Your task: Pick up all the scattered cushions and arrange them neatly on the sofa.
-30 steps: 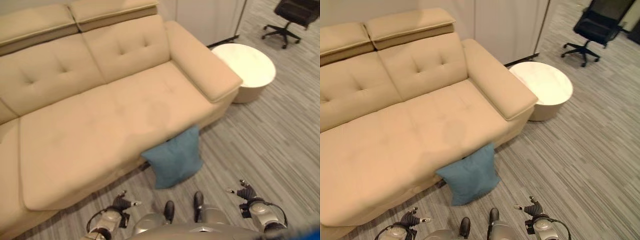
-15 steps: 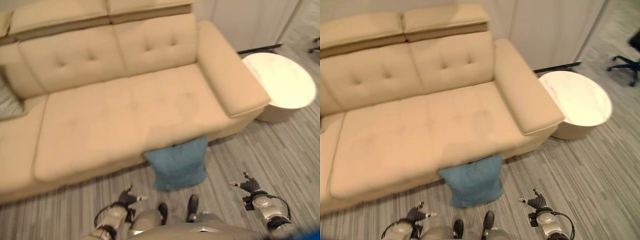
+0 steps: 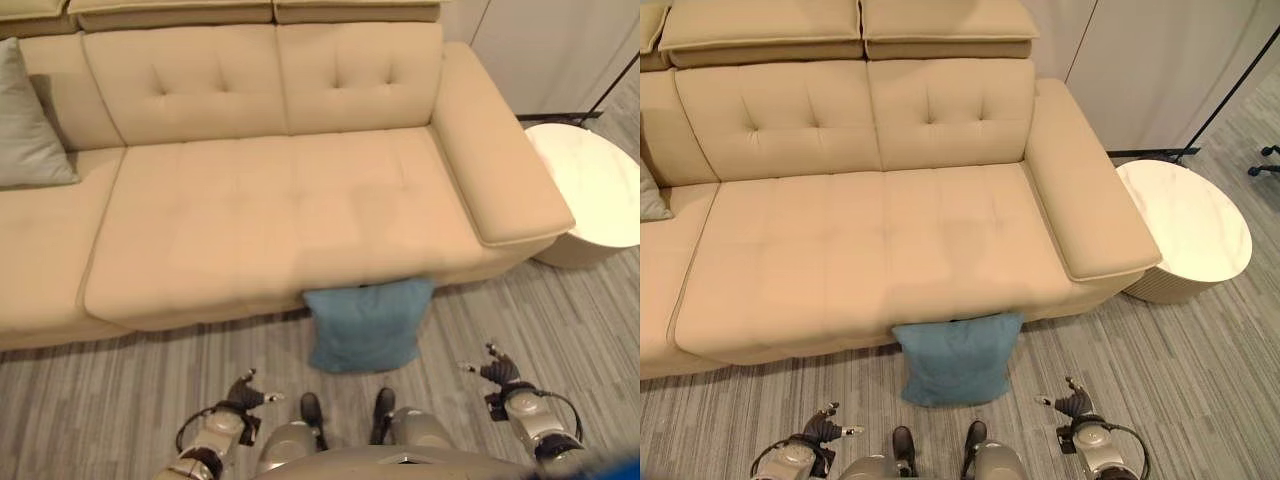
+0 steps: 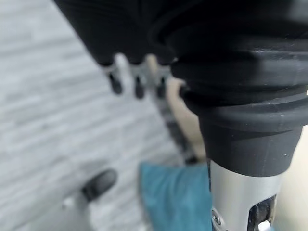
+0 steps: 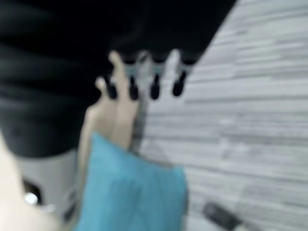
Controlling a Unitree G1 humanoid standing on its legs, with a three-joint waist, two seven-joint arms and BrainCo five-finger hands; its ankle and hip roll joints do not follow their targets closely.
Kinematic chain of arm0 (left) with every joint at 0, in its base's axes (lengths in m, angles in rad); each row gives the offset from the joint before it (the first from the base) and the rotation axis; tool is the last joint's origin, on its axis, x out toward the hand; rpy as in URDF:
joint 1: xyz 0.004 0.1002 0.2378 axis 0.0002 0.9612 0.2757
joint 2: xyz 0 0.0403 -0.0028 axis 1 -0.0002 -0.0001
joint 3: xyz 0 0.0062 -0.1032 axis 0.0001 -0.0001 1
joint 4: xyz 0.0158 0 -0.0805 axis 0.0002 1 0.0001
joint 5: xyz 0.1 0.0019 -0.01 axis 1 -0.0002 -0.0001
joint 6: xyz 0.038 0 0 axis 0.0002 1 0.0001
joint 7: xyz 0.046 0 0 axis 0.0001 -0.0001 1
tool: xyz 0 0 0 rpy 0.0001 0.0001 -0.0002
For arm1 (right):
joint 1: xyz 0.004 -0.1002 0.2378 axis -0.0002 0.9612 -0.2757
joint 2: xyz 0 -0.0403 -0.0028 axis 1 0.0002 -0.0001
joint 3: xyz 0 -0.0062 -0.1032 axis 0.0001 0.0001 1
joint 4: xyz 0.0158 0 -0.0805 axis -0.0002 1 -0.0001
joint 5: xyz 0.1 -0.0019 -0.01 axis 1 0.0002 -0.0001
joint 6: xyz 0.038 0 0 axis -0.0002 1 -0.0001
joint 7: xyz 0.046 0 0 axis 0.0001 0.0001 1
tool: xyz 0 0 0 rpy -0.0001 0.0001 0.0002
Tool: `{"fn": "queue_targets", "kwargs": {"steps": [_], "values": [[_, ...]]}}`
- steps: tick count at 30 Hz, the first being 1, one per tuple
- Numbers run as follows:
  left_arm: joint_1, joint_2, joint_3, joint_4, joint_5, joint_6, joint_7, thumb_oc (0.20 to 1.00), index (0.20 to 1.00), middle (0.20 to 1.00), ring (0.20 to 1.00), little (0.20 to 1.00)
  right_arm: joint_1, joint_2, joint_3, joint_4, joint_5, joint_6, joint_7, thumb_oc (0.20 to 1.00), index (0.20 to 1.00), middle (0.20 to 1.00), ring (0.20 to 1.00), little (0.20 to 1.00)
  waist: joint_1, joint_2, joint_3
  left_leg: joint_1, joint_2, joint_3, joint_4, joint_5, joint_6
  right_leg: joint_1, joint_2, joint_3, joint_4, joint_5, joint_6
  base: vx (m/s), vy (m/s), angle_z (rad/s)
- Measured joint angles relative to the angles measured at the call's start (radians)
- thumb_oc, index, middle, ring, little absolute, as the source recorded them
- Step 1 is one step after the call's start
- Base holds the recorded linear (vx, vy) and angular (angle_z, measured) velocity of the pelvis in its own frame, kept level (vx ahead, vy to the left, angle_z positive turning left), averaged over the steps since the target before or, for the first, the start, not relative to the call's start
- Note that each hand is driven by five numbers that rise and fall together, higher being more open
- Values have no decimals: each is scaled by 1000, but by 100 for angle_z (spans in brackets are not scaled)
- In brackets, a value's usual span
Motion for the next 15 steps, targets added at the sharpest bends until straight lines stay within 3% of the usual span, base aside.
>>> {"fn": "queue_targets", "kwargs": {"steps": [2,3,4,7,11,15], "values": [[10,25,4,0,0,-1,1,1000,1000,1000,1000,1000,0,11,15,-4,-2,-2,6,1000,1000,1000,1000,1000,8,-32,-6,0,-20,-8,0,6,-7,37,-41,1,-96,45,14,28,-138,26],[14,22,7,1,-1,0,1,1000,1000,1000,1000,1000,0,8,14,-3,-2,-2,8,1000,1000,1000,1000,1000,6,-28,-5,0,-18,-16,-1,9,-13,56,-39,-8,-130,46,-9,6,-159,17],[30,10,15,-12,-5,-2,1,1000,1000,1000,1000,1000,-3,-1,14,-5,-4,-2,8,1000,1000,1000,1000,1000,12,-10,-5,0,-2,-20,-2,14,-21,89,-15,-32,-186,73,-17,-25,-153,10],[56,-10,22,-81,-23,-4,3,1000,1000,1000,1000,1000,8,-10,14,-27,-9,-7,6,1000,1000,1000,1000,1000,16,3,-6,-19,24,-48,0,27,-43,128,17,-55,-280,112,-35,-43,-125,15],[49,-21,21,-150,-58,-21,10,1000,1000,1000,1000,1000,12,-15,13,-56,-8,-8,3,1000,1000,1000,1000,1000,12,11,0,-54,56,-80,4,45,-69,112,50,-89,-284,115,-48,-92,-75,20],[-34,-30,17,-291,-138,-45,49,1000,1000,1000,1000,1000,-36,-53,0,-84,-3,-19,-27,1000,1000,1000,1000,1000,4,36,52,-163,70,-106,31,72,-79,10,63,-110,-238,114,-57,-220,-44,16]]}}
